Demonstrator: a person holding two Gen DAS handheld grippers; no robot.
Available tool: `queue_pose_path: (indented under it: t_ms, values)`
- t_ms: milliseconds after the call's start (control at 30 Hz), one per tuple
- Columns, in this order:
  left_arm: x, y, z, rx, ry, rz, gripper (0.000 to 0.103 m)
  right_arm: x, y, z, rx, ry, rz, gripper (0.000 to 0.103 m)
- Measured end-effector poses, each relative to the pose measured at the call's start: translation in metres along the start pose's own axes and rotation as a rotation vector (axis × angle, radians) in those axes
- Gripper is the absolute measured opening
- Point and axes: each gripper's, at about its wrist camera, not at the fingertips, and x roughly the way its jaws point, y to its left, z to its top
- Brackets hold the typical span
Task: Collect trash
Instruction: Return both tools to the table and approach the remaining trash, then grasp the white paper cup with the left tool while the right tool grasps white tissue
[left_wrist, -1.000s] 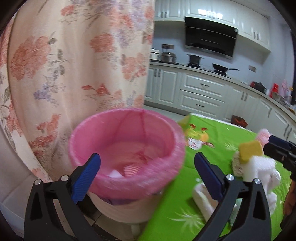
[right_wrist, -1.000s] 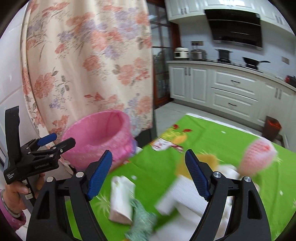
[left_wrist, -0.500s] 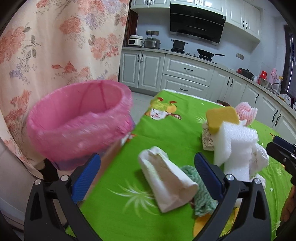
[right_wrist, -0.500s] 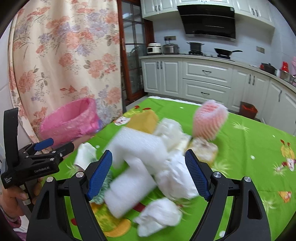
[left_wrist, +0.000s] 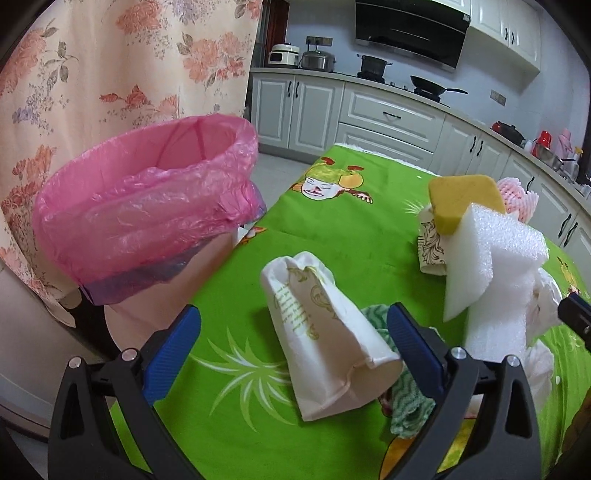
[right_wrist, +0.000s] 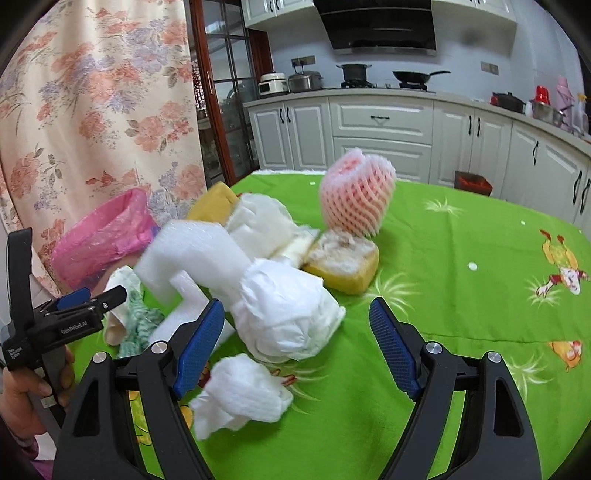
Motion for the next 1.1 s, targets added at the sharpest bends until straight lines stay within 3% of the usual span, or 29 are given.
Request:
queue_pose_path:
  t_ms: [167,300,433,533,633,1100]
  values:
    - [0.004,-0.002,0.0,0.012,0.023,-0.019,0.087,0.014,-0.004,-0.004,0.02,0.03,0.005,0.076]
    - [0.01,-0.006,-0.001,0.027,0.059,-0.04,0.063,0.022,-0.005,-0.004,0.027,0.046,0.029,0.075]
    - [0.012,-0.006,-0.002,0.027,0.066,-0.044,0.043,0.022,-0.003,-0.003,0.02,0.039,0.059,0.055]
    - [0.012,-0.006,-0.002,0.033,0.058,-0.05,0.04,0.02,-0.002,-0.003,0.009,0.031,0.064,0.039]
    - [0.006,-0.008,-0.003,0.044,0.029,-0.052,0.04,0.015,-0.003,-0.004,0.009,0.018,0.068,0.028]
    - [-0.03,-0.004,0.007,0.052,-0.088,-0.042,0.04,-0.021,-0.011,-0.001,0.029,-0.082,0.017,0.023]
